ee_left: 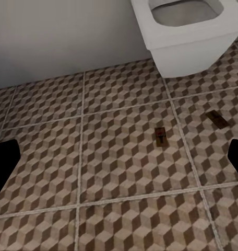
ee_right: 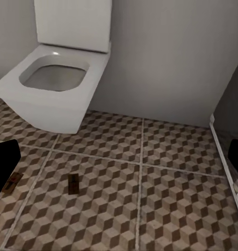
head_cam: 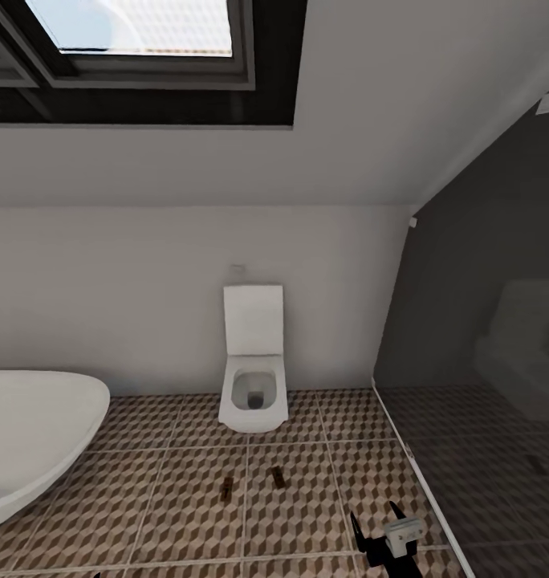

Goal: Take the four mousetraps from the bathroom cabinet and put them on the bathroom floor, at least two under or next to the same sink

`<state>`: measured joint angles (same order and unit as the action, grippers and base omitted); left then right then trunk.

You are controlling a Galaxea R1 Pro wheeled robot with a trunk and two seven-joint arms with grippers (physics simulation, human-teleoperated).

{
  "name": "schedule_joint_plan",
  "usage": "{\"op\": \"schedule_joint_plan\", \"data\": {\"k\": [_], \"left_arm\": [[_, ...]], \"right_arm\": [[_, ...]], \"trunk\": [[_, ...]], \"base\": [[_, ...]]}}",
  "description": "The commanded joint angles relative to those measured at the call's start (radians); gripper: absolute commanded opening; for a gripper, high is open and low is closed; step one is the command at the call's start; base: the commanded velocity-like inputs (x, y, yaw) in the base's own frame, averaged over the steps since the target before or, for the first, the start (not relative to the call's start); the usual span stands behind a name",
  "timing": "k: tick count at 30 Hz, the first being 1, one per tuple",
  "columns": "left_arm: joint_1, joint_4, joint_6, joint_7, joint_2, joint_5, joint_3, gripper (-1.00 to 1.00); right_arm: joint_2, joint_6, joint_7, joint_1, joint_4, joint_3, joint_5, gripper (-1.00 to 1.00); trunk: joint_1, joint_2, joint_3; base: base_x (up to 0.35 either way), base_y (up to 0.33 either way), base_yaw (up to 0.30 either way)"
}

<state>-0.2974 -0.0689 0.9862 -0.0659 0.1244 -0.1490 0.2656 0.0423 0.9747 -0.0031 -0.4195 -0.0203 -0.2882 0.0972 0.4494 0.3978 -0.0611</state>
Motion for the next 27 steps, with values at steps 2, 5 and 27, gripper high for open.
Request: {"op": "schedule_joint_plan", "data": {"k": [2,5,27], "left_arm": [[-0.002,-0.003,0.005,-0.007,0.0,-0.003,0.009,1.0],[-0.002,-0.003,0.005,-0.007,0.0,-0.003,0.009,1.0],[-0.002,-0.003,0.005,-0.009,0.0,-0.003,0.009,1.0]], "right_arm": [[0.002,0.003,0.0,-0.001,0.0,-0.009,0.01,1.0],[0.007,0.004,0.0,-0.001,0.001,-0.008,0.01,1.0],[0.054,0.073,-0.023,0.177,0.003,-0.008,0.051,1.0]], "trunk": [[0.001,0.002,-0.002],[0.001,0.002,-0.002],[0.001,0.002,-0.002]], "base": [[0.0,0.0,-0.004],[0.0,0.0,-0.002],[0.0,0.0,0.0]]}}
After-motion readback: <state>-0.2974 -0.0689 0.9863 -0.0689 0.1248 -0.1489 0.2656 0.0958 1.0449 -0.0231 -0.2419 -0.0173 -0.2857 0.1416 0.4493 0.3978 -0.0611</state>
